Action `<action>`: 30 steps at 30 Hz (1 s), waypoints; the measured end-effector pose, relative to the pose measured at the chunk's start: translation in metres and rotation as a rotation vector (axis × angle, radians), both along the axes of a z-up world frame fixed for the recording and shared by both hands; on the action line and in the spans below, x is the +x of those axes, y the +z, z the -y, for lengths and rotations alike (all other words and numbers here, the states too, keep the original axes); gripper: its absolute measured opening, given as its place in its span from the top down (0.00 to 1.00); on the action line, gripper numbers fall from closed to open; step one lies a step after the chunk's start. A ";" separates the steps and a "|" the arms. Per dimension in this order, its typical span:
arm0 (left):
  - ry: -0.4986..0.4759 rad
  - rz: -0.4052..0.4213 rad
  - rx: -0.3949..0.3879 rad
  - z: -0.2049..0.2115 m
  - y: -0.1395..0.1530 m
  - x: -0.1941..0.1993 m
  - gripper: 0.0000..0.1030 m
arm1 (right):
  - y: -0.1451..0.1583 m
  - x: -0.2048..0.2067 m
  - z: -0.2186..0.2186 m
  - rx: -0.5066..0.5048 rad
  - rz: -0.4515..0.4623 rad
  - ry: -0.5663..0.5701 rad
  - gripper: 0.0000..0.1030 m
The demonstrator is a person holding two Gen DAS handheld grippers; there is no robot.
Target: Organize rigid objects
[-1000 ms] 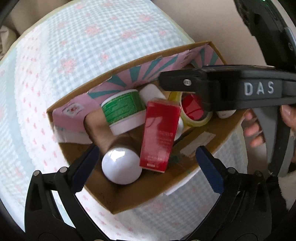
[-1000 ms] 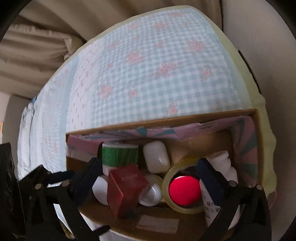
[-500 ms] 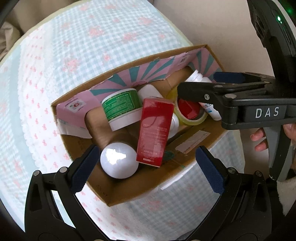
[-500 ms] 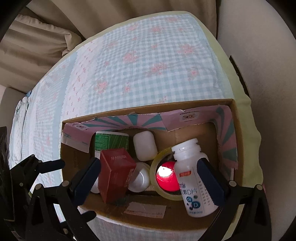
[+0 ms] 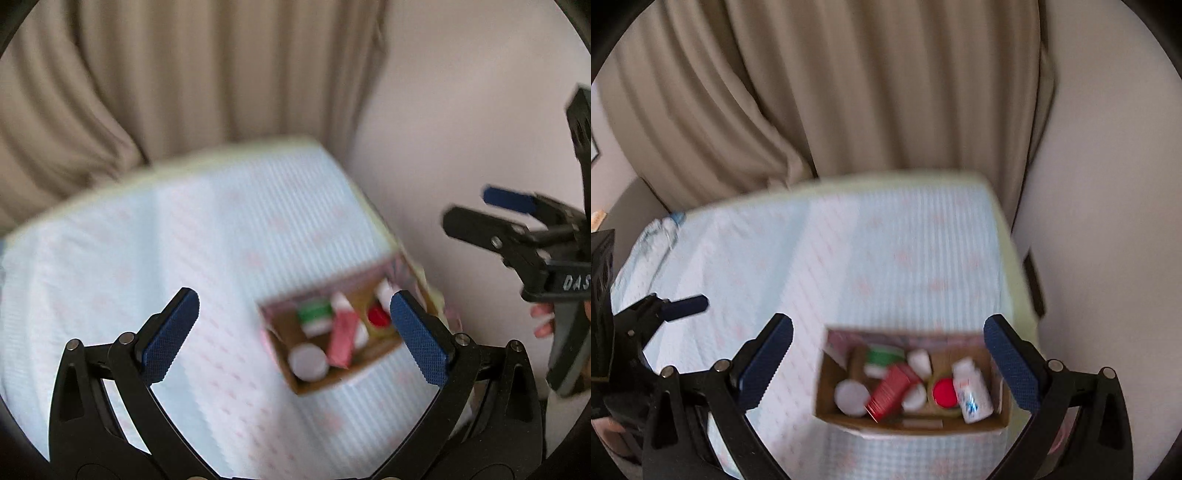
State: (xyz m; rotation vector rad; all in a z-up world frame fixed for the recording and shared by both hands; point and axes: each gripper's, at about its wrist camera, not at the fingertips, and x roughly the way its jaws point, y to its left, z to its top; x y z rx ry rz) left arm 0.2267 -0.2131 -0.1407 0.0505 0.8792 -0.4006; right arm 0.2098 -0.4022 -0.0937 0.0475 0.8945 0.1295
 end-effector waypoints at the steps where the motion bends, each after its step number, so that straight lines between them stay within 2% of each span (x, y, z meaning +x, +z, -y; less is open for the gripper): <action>1: 0.018 0.043 -0.011 -0.013 0.019 -0.008 0.00 | 0.024 -0.010 -0.011 -0.008 0.049 0.004 0.00; 6: 0.126 0.248 -0.055 -0.076 0.091 -0.055 0.00 | 0.096 -0.053 -0.057 -0.037 0.207 0.002 0.00; 10: 0.218 0.357 -0.082 -0.122 0.127 -0.095 0.00 | 0.123 -0.087 -0.085 -0.064 0.287 -0.021 0.00; 18: 0.290 0.427 0.000 -0.153 0.132 -0.146 0.00 | 0.134 -0.142 -0.116 -0.096 0.421 -0.056 0.00; 30: 0.323 0.487 -0.002 -0.166 0.137 -0.178 0.00 | 0.135 -0.163 -0.121 -0.089 0.448 -0.106 0.00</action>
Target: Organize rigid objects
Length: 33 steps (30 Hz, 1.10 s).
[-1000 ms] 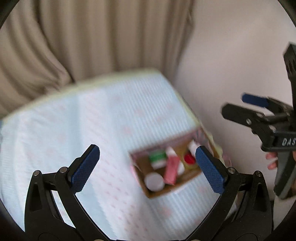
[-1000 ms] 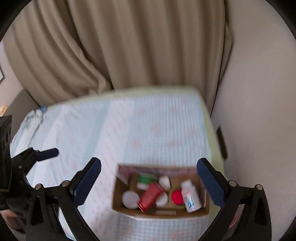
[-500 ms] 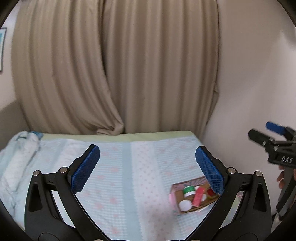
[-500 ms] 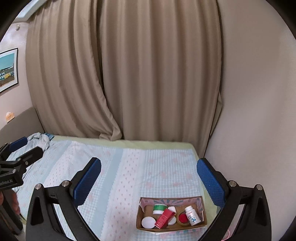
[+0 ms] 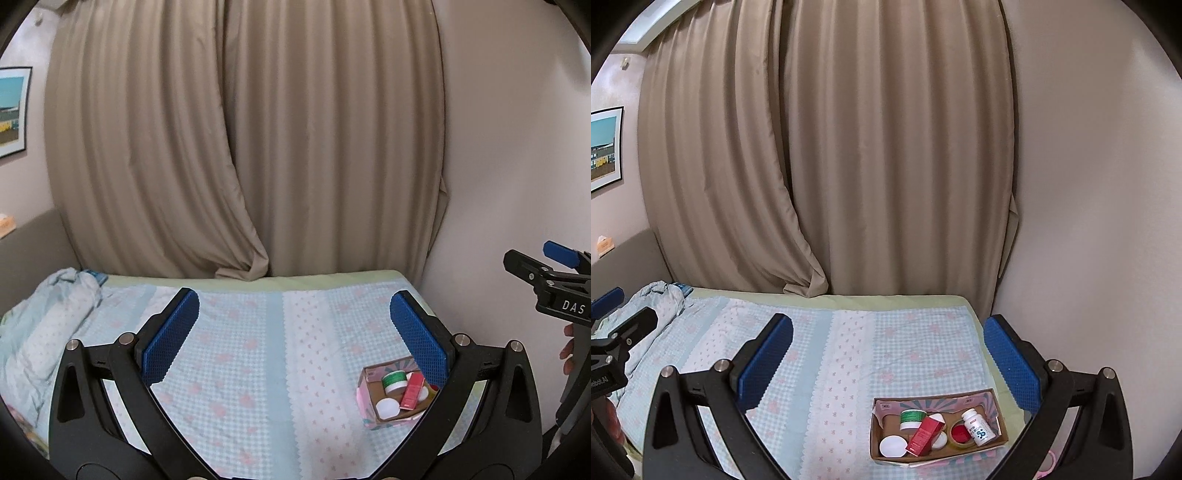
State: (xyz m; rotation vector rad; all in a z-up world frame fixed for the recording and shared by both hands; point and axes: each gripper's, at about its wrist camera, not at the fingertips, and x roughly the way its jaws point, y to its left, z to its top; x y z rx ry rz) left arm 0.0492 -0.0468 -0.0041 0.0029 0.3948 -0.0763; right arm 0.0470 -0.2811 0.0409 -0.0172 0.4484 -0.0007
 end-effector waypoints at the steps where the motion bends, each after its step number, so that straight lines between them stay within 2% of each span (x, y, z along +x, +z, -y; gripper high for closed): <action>1: 0.000 -0.001 0.001 0.000 0.000 0.000 0.00 | 0.000 -0.001 0.000 0.000 0.003 -0.003 0.00; 13: -0.001 -0.011 -0.017 -0.007 0.002 0.000 0.00 | -0.008 0.001 -0.006 0.001 0.006 0.001 0.00; 33: 0.003 -0.014 0.010 -0.006 0.004 0.003 0.00 | -0.005 0.003 -0.016 -0.003 -0.003 0.012 0.00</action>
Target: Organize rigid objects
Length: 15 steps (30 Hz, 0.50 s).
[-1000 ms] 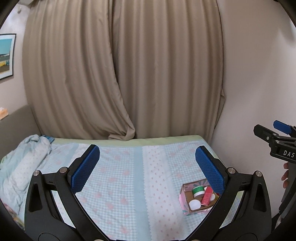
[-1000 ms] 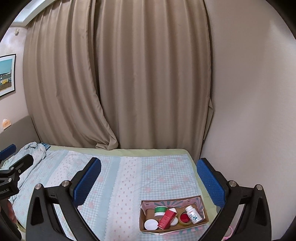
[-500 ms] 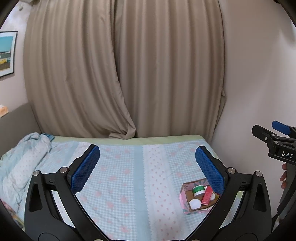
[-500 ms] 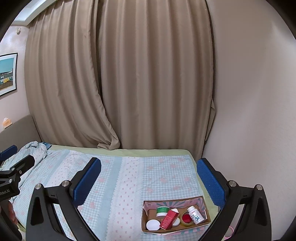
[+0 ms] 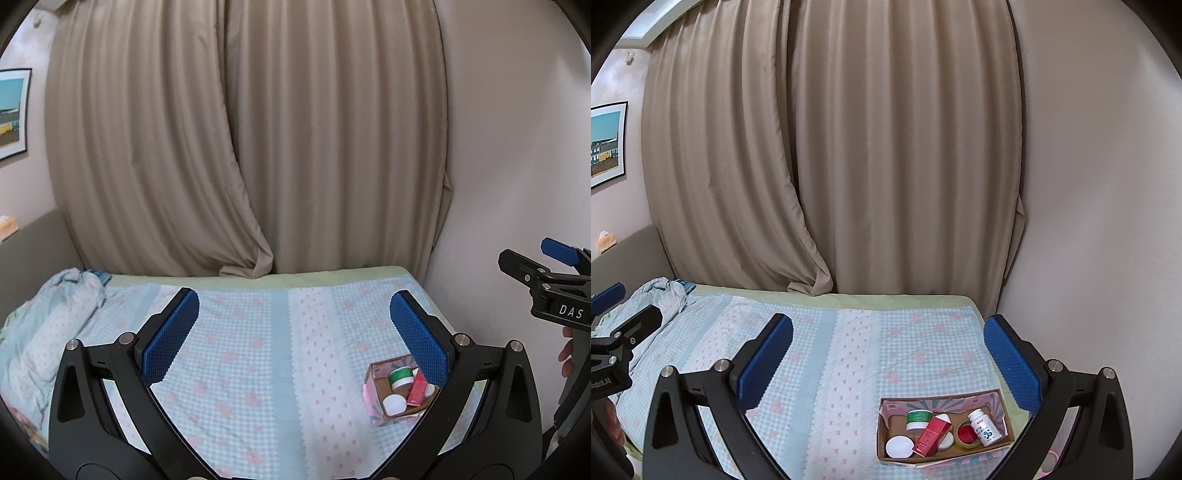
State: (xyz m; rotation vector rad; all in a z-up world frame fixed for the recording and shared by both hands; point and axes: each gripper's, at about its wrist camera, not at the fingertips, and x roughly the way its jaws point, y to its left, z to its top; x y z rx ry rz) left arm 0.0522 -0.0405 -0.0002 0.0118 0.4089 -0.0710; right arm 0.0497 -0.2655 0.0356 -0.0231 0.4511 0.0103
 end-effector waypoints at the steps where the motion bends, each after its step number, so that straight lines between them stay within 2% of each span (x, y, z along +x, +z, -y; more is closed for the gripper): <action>1: 0.000 0.000 0.000 0.000 0.000 0.000 0.00 | 0.000 0.000 0.000 0.001 0.000 -0.001 0.00; 15: -0.003 0.024 0.002 -0.003 0.000 -0.004 0.00 | 0.000 0.001 -0.004 -0.003 0.011 0.003 0.00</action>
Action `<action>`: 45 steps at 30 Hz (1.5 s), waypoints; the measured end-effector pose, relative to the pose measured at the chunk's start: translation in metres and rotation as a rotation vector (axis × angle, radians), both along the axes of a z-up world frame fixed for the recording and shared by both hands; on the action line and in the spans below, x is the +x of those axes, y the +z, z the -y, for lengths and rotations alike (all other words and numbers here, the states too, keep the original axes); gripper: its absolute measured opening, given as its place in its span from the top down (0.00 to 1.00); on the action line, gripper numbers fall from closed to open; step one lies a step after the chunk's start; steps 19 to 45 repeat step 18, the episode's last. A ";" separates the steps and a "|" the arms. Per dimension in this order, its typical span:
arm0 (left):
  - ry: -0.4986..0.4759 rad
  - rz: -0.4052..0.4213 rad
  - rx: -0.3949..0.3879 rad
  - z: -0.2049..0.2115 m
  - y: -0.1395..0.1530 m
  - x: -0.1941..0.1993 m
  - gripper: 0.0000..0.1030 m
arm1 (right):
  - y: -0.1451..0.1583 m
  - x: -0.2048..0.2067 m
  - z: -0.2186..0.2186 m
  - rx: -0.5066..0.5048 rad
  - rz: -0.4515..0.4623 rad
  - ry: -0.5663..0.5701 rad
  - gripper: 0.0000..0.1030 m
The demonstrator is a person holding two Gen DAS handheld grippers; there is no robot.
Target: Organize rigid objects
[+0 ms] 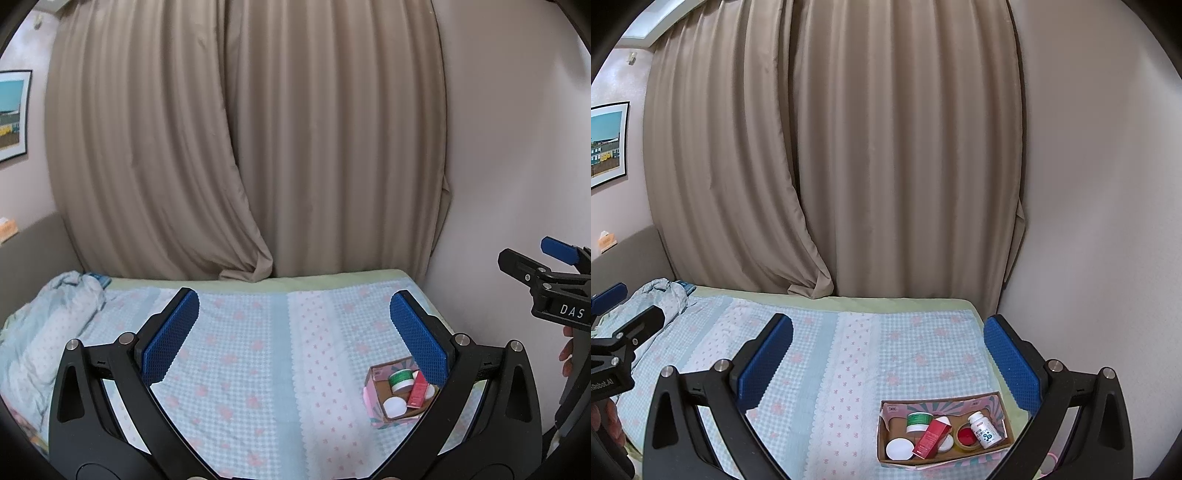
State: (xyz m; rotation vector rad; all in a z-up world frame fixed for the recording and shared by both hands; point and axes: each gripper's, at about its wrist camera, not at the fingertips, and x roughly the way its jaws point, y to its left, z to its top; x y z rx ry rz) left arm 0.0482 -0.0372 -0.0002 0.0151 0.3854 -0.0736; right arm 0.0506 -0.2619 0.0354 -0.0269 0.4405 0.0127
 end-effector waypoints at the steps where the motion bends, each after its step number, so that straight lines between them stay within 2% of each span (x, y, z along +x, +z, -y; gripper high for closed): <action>1: -0.002 0.006 -0.002 0.000 0.001 -0.001 0.00 | 0.000 0.000 0.000 -0.001 0.001 0.001 0.00; 6: 0.018 0.039 0.001 0.000 0.006 -0.005 0.00 | -0.002 0.003 0.001 -0.003 0.002 0.004 0.00; 14: 0.049 0.046 -0.059 -0.014 0.004 -0.001 0.00 | -0.006 0.011 -0.003 0.002 -0.012 0.016 0.00; 18: 0.068 0.045 -0.035 -0.020 0.000 0.003 0.00 | -0.010 0.017 -0.008 0.003 -0.026 0.021 0.00; 45: 0.068 0.045 -0.035 -0.020 0.000 0.003 0.00 | -0.010 0.017 -0.008 0.003 -0.026 0.021 0.00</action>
